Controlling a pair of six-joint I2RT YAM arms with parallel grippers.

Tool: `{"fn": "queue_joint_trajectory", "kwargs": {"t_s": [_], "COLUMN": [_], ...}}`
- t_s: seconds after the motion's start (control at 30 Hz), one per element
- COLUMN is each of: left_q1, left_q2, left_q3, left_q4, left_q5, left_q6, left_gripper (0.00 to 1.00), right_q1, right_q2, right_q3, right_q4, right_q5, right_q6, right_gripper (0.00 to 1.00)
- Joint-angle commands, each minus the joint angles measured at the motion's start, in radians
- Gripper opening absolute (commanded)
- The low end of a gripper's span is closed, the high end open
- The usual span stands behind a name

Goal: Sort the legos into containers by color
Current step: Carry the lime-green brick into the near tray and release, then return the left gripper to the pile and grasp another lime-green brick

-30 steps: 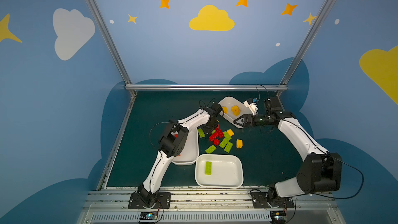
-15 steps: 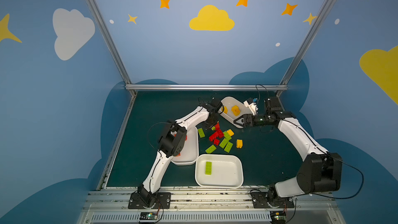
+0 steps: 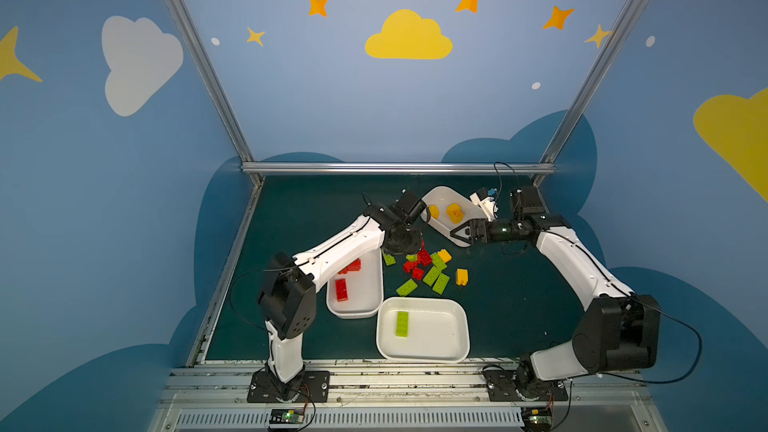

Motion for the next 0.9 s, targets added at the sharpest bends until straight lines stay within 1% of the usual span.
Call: {"fn": "queue_joint_trajectory", "kwargs": {"t_s": [0.0,0.2,0.3,0.43,0.57,0.63,0.7,0.87], "left_q1": [-0.042,-0.127,-0.164,-0.188,-0.209,-0.223,-0.224,-0.225], "left_q2": [-0.091,-0.227,-0.259,-0.267,-0.247,-0.237,-0.232,-0.255], "left_q3": [-0.127,-0.330,-0.413,-0.462,-0.472,-0.467,-0.457,-0.422], "left_q4": [0.003,0.020,0.027,-0.004,-0.008,-0.017,-0.047,-0.119], "left_q5": [0.075,0.106,0.096,0.021,-0.007,-0.023,-0.047,-0.088], "left_q6": [0.094,0.097,0.076,0.047,0.005,-0.010,-0.025,-0.039], "left_gripper": [0.18,0.19,0.20,0.21,0.23,0.27,0.35,0.47], "right_q1": [0.004,0.013,0.032,0.058,0.084,0.094,0.097,0.097], "right_q2": [-0.026,-0.057,-0.073,-0.096,-0.107,-0.112,-0.117,-0.124], "right_q3": [0.009,-0.035,-0.064,-0.101,-0.126,-0.133,-0.133,-0.138], "right_q4": [0.016,0.042,0.053,0.069,0.071,0.069,0.067,0.068], "right_q5": [-0.020,-0.021,-0.016,-0.003,0.005,0.012,0.014,0.019], "right_q6": [0.012,0.023,0.028,0.037,0.040,0.038,0.037,0.030], "right_gripper": [0.95,0.94,0.94,0.94,0.94,0.94,0.94,0.94]}}
